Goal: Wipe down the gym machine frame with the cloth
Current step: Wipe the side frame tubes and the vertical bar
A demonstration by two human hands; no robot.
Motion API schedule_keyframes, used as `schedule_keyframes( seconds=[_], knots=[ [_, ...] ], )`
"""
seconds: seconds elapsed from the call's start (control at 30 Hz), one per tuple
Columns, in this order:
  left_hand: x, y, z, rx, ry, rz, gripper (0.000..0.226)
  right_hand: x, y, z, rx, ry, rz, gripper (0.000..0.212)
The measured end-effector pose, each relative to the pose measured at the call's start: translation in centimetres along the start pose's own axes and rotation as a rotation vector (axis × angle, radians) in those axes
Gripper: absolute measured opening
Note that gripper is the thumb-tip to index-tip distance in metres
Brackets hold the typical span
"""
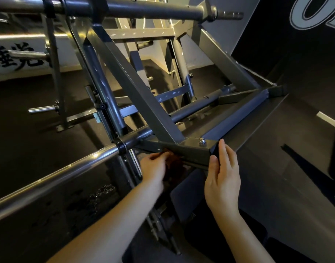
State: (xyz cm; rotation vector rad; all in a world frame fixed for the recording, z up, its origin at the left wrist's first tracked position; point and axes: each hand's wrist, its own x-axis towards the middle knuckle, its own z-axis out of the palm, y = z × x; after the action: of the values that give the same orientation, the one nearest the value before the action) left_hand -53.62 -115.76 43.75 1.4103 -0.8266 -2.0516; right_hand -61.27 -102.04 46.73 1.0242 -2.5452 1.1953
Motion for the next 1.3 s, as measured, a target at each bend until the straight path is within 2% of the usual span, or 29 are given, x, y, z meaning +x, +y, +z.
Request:
schedule_keyframes(
  seconds=[0.07, 0.13, 0.2, 0.3, 0.37, 0.43, 0.53, 0.6, 0.67, 0.77, 0.87, 0.93, 1.0, 1.1, 1.17, 1.23, 1.3],
  knots=[
    [1.6, 1.1, -0.4, -0.048, 0.045, -0.072, 0.007, 0.0, -0.4, -0.2, 0.003, -0.011, 0.008, 0.061],
    [0.4, 1.2, 0.5, -0.062, 0.058, -0.027, 0.007, 0.0, -0.4, -0.3, -0.002, -0.014, 0.000, 0.061],
    [-2.6, 0.0, 1.6, -0.009, 0.002, 0.154, 0.010, 0.1, -0.4, -0.4, -0.015, -0.012, -0.006, 0.060],
    [-6.7, -2.5, 2.2, 0.130, -0.180, 0.429, 0.014, 0.1, -0.2, -0.1, -0.024, 0.002, -0.002, 0.059],
    [-5.7, -3.1, 1.7, 0.183, -0.168, 0.530, 0.013, 0.0, -0.2, -0.1, -0.021, 0.008, -0.006, 0.059],
    [-2.4, -2.7, 1.0, 0.237, -0.091, 0.534, 0.012, 0.0, -0.2, -0.2, -0.026, 0.004, -0.023, 0.058],
    [3.4, -1.5, -0.8, 0.305, 0.026, 0.400, 0.010, 0.1, -0.3, -0.3, -0.030, 0.004, -0.018, 0.058],
    [4.7, -1.0, -1.4, 0.365, 0.057, 0.394, 0.010, 0.1, -0.4, -0.3, -0.024, 0.001, -0.014, 0.059],
    [3.0, -1.3, -1.0, 0.399, 0.011, 0.520, 0.015, 0.1, -0.4, -0.3, -0.017, 0.006, -0.024, 0.059],
    [-2.5, -2.8, -0.6, 0.475, -0.177, 0.844, 0.027, 0.1, -0.2, -0.1, -0.014, 0.019, -0.028, 0.060],
    [-3.9, -3.3, -0.5, 0.546, -0.245, 1.076, 0.026, 0.0, 0.1, 0.3, -0.014, 0.026, -0.024, 0.058],
    [-2.2, -2.9, -0.8, 0.549, -0.221, 1.080, 0.023, -0.1, 0.3, 0.3, -0.014, 0.023, -0.027, 0.057],
    [0.3, -2.4, -1.5, 0.569, -0.128, 1.036, 0.019, -0.1, 0.3, 0.1, -0.012, 0.017, -0.031, 0.056],
    [4.5, -1.7, -2.5, 0.616, 0.027, 0.865, 0.012, 0.0, 0.1, 0.0, -0.009, 0.012, -0.024, 0.056],
    [4.6, -1.7, -2.5, 0.596, 0.070, 0.808, 0.012, -0.1, 0.0, 0.0, -0.003, 0.017, -0.026, 0.056],
    [2.0, -2.6, -1.7, 0.582, 0.007, 0.894, 0.016, 0.0, 0.0, 0.1, -0.007, 0.028, -0.037, 0.055],
    [-1.7, -3.7, -1.2, 0.593, -0.153, 1.048, 0.022, 0.0, 0.0, 0.3, -0.012, 0.037, -0.036, 0.055]
  ],
)
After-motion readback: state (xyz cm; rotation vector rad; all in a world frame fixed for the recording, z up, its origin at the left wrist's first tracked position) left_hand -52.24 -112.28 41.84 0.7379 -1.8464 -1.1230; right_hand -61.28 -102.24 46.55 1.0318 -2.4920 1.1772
